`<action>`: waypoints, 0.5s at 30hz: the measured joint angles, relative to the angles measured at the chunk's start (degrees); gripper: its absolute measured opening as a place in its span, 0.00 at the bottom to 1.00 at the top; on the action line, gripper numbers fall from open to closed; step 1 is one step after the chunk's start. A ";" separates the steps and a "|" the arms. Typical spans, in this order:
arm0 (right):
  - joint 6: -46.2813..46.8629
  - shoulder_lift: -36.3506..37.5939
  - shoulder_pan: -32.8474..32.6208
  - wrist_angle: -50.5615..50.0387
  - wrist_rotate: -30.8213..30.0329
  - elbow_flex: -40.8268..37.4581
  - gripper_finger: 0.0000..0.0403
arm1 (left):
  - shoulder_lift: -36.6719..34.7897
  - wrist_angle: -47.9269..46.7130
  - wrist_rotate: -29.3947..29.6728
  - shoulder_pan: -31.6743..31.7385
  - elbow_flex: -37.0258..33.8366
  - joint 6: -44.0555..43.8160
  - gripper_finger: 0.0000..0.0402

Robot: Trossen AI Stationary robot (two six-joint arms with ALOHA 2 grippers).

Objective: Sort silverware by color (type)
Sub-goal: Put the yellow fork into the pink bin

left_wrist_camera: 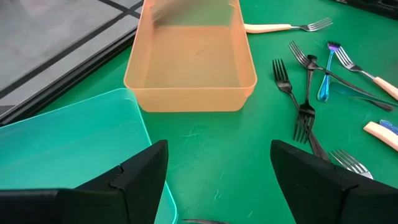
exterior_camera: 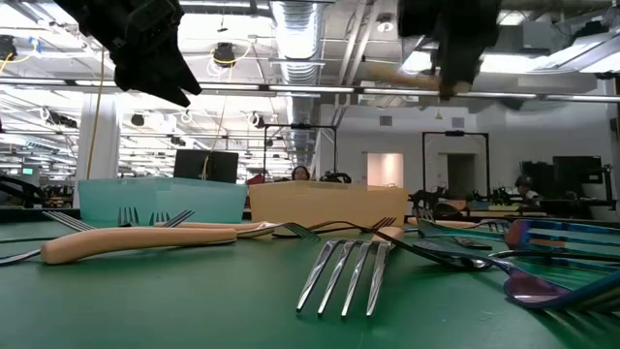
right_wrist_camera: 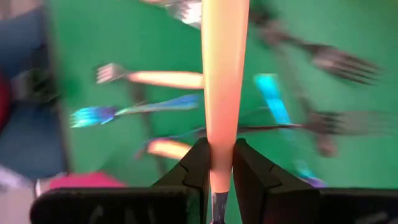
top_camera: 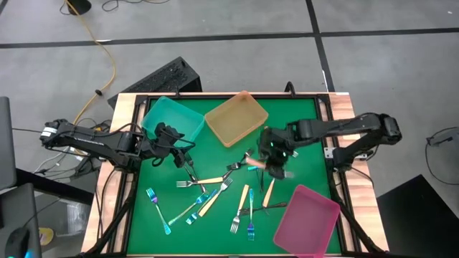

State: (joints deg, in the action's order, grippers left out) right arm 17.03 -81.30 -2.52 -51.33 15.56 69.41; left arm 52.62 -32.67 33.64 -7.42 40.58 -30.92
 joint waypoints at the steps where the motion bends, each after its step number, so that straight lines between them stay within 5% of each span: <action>1: 0.01 0.00 -1.96 -0.04 0.71 0.69 0.19 | 0.00 0.00 0.01 0.00 0.00 0.00 0.67; 11: 20.35 0.04 -21.62 1.63 0.57 5.85 0.19 | 0.00 0.02 -1.32 0.00 0.00 -1.24 0.67; 15: 29.26 0.04 -30.11 1.83 -5.06 5.85 0.19 | 0.00 0.01 -1.39 0.00 0.00 -1.50 0.67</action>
State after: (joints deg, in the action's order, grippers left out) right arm 46.29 -81.25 -32.63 -49.50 10.51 75.26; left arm 52.62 -32.65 32.25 -7.42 40.58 -32.41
